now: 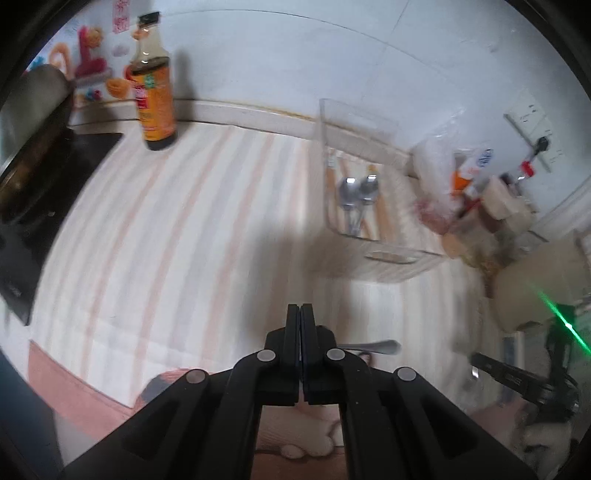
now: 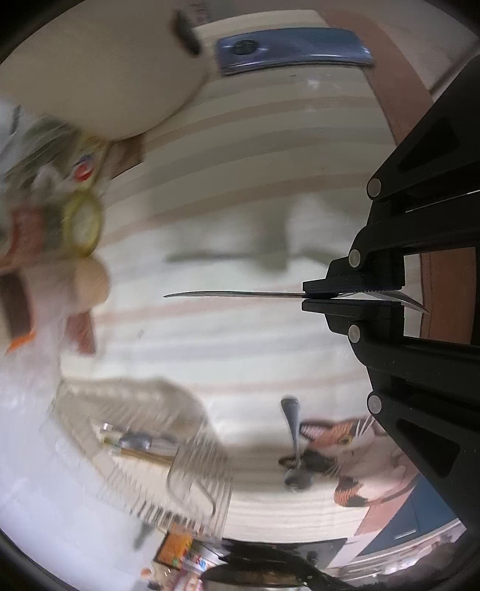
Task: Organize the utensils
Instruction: 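Lower the spoon and knife into the drainer basket and open both tools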
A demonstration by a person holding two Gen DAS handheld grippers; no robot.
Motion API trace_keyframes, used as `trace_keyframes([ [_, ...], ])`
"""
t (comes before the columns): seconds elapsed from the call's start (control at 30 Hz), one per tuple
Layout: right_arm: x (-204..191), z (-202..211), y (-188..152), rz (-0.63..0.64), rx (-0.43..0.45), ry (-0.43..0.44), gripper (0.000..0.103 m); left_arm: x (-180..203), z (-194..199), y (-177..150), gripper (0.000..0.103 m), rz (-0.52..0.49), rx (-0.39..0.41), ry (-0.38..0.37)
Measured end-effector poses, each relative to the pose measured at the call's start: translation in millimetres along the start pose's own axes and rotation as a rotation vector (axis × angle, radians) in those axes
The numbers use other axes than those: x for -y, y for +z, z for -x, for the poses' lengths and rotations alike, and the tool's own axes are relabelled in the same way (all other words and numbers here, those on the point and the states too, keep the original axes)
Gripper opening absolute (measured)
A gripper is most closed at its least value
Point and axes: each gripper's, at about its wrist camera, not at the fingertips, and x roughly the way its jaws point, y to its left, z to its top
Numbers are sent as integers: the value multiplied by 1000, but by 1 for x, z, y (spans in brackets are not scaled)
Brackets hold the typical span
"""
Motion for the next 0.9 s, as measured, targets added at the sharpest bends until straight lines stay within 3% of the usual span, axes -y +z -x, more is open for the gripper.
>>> trace_keyframes([
  [0.07,-10,1,9,11,9,11,2,-9,-11,2,2,24,-39,-26],
  [0.13,-14,2,11,16,13,17,2,-22,-35,-2,12,75,-109,-70],
  [0.2,-16,1,11,17,10,18,2,-31,-56,-8,34,117,-158,-87],
  [0.23,-17,-1,12,18,6,17,2,-39,-70,-12,34,150,-184,-93],
  [0.37,-14,-9,8,15,-16,-7,2,-49,-103,-21,34,202,-247,-119],
  [0.47,-6,-16,2,10,-37,-34,2,-41,-117,-21,34,173,-263,-91],
  [0.53,-2,-20,0,4,-49,-48,2,-29,-118,-19,34,127,-224,-55],
  [0.57,-1,-22,0,3,-53,-55,2,-24,-121,-19,30,98,-228,-37],
  [0.63,2,-27,-2,-3,-60,-67,2,-11,-126,-19,7,26,-215,19],
  [0.9,4,-23,0,-5,-42,-70,2,-3,-104,-21,2,6,-137,51],
])
